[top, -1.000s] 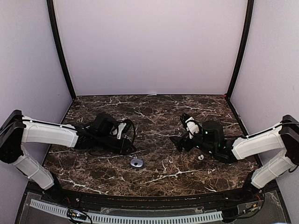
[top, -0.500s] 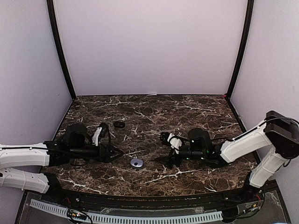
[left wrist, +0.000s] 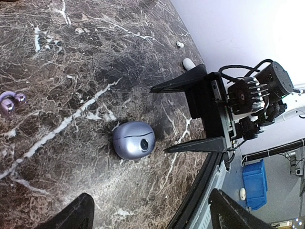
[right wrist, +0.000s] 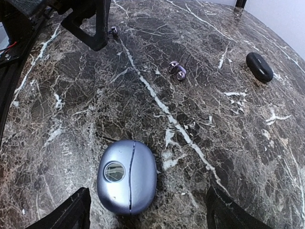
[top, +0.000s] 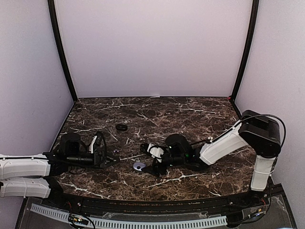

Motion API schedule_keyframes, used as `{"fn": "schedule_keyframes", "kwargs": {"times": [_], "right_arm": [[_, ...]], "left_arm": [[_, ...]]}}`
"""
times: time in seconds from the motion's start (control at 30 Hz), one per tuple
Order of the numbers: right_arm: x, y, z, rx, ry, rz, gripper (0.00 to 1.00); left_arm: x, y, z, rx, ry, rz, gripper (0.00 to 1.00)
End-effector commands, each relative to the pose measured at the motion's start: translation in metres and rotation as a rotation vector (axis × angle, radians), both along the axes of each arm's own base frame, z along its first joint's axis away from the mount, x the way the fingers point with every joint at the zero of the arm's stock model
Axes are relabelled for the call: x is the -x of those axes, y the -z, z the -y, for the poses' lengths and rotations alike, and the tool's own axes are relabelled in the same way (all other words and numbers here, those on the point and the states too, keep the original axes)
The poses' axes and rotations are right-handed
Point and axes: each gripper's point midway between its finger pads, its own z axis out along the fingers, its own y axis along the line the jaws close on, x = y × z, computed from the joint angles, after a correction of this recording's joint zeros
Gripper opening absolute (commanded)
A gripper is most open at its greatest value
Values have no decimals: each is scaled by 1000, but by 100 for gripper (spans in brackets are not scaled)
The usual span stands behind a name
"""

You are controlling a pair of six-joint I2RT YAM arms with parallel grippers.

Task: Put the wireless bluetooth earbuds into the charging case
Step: Pick up the charging case from the center of the board.

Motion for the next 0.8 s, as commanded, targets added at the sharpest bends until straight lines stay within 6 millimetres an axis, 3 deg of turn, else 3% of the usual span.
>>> {"fn": "schedule_keyframes", "kwargs": {"times": [0.0, 0.1, 0.33, 0.57, 0.77], "right_arm": [[8, 7, -15, 31, -57, 9, 82], [10, 16, -17, 49, -68, -2, 80], [11, 31, -23, 88, -89, -25, 63], [12, 29, -26, 87, -99, -26, 43], [10, 15, -24, 66, -86, -4, 39]], "left_arm": [[2, -8, 7, 49, 42, -3, 86], [-5, -8, 3, 50, 18, -10, 86], [-7, -10, 5, 61, 33, -11, 86], [-8, -5, 5, 43, 39, -40, 84], [-2, -4, 7, 78, 64, -49, 84]]}}
